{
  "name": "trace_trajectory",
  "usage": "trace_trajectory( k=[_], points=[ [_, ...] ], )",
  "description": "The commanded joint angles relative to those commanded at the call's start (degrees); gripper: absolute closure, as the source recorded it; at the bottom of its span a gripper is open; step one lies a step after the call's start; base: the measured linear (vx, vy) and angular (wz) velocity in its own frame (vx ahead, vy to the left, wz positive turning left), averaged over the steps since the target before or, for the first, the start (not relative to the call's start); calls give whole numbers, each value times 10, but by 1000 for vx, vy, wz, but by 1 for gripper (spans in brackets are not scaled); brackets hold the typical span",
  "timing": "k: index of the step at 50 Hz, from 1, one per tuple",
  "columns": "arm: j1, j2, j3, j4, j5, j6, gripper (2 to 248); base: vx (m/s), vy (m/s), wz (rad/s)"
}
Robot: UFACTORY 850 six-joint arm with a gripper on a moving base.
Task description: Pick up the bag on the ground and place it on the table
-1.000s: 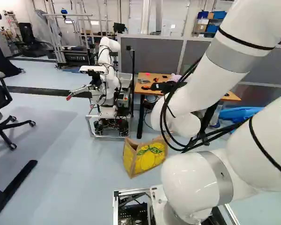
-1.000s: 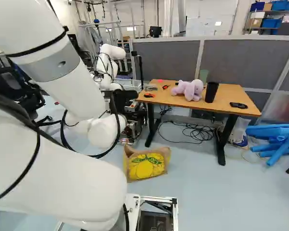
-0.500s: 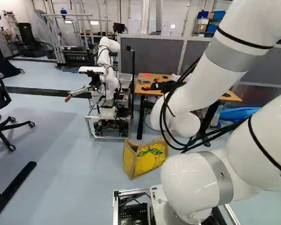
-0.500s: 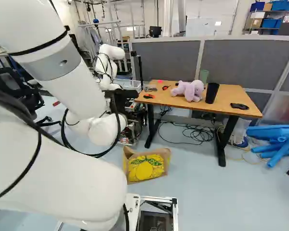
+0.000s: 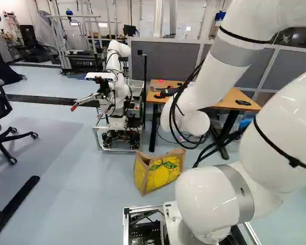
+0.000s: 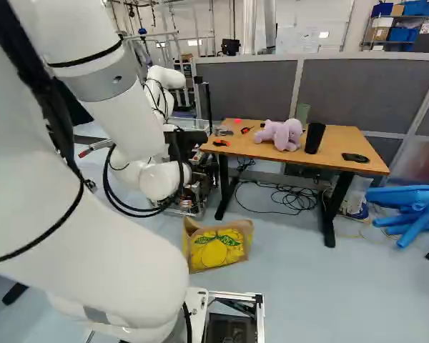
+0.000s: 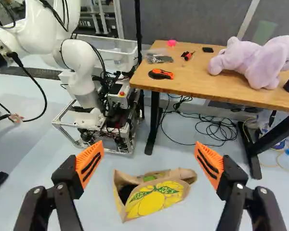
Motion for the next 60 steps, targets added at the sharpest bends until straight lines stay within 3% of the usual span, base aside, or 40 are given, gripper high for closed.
trace_trajectory(
  k=[60],
  points=[
    [12,-171,-181,90,-276,0,3,0,0,0]
  ],
)
